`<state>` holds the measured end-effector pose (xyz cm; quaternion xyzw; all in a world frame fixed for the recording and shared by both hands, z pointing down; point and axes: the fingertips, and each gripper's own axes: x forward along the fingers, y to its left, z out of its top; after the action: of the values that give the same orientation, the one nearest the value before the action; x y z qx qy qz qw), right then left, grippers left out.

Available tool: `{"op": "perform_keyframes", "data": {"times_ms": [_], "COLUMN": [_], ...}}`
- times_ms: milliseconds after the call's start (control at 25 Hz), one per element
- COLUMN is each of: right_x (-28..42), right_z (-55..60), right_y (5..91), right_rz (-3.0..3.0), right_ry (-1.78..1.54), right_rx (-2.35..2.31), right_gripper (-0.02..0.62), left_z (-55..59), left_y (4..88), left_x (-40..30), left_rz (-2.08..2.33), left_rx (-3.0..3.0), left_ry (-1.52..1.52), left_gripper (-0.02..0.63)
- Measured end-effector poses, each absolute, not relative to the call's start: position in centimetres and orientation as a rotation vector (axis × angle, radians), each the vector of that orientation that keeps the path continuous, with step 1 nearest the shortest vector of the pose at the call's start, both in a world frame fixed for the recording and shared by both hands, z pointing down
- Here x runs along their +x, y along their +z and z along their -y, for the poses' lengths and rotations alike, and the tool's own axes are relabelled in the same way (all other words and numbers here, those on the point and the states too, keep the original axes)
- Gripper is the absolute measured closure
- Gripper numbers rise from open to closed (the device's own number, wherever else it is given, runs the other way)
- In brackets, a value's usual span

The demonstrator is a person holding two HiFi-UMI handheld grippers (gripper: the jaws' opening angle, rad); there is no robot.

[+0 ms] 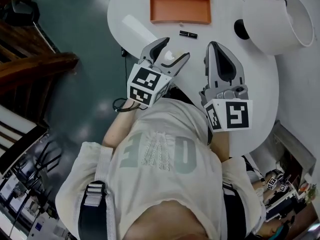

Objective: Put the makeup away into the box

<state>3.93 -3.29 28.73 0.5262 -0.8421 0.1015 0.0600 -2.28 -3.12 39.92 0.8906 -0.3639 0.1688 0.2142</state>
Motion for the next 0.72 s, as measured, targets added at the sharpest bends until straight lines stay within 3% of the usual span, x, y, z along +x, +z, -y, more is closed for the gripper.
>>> {"op": "perform_keyframes", "data": {"times_ms": [280,720], "right_x": [3.6,2.3], "right_z": [2.5,2.5], "right_y": [30.6,31.8], "right_rz": [2.511,2.451], "right_ry": [0.334,0.234], "right_rx": [1.522,1.413], "right_gripper": [0.591,0.591], "left_z": [1.0,0.6], "left_y": [50.7,54.7], "left_x": [-1.6,0.0], "left_rz": [0.877,0.748], "left_rx": [2.390,2.325], "left_ry": [0.857,0.990], "left_gripper": [0.293,0.291]}}
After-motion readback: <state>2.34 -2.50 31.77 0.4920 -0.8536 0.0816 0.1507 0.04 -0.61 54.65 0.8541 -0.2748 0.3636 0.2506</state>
